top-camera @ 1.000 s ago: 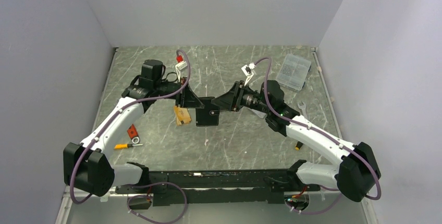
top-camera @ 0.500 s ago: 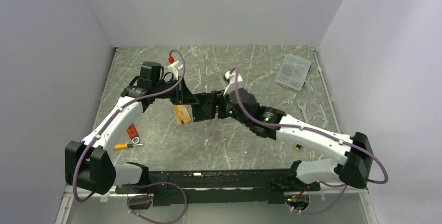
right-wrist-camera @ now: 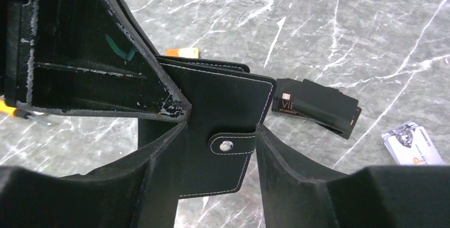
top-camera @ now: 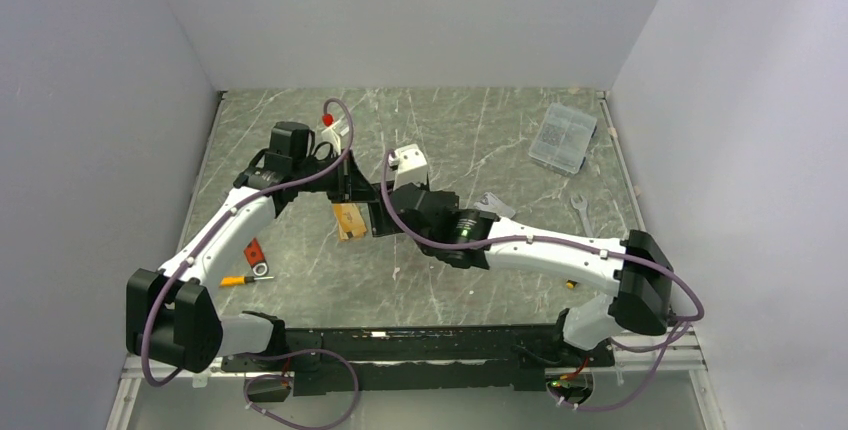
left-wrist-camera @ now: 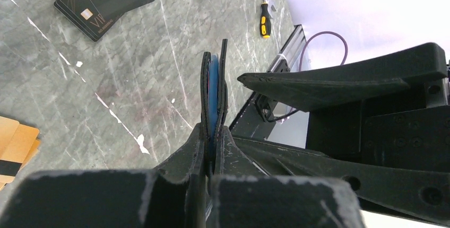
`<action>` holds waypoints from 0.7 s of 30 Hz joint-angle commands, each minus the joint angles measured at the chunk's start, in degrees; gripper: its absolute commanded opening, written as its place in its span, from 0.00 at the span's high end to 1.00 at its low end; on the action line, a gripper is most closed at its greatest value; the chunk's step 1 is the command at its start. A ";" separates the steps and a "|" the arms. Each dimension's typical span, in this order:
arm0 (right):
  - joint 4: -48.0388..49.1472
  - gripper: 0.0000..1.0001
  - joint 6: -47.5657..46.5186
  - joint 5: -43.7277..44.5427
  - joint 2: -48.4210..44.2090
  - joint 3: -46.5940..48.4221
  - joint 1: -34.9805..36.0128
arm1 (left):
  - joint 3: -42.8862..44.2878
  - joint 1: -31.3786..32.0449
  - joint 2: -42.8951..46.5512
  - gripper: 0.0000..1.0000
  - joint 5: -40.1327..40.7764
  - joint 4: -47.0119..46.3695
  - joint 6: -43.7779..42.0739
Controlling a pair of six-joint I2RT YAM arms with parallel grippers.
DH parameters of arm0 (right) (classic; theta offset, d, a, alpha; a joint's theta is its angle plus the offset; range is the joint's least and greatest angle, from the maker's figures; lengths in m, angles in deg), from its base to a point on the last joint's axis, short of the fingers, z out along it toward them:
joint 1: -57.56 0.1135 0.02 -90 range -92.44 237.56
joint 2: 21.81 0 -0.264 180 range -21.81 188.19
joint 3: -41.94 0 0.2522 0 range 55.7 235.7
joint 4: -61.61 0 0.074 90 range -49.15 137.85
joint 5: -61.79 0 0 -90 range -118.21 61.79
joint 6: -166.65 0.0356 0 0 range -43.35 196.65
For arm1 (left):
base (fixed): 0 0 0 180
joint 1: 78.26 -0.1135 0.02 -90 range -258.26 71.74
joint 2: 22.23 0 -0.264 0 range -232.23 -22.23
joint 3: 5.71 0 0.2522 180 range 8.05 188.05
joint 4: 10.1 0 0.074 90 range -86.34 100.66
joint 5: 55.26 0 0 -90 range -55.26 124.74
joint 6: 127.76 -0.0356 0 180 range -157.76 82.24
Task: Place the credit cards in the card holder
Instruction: Open the card holder.
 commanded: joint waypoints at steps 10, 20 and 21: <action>-3.02 0.58 0.51 6.45 4.04 3.12 1.06 | -0.40 -1.40 1.54 1.00 -4.10 -3.48 2.55; -5.39 0.76 -1.37 9.68 11.05 8.90 3.36 | -0.95 -1.42 1.22 1.00 -6.03 -5.38 4.06; -5.91 0.78 -1.07 10.41 11.74 9.22 3.52 | -0.90 -1.38 1.30 1.00 -6.22 -5.49 4.28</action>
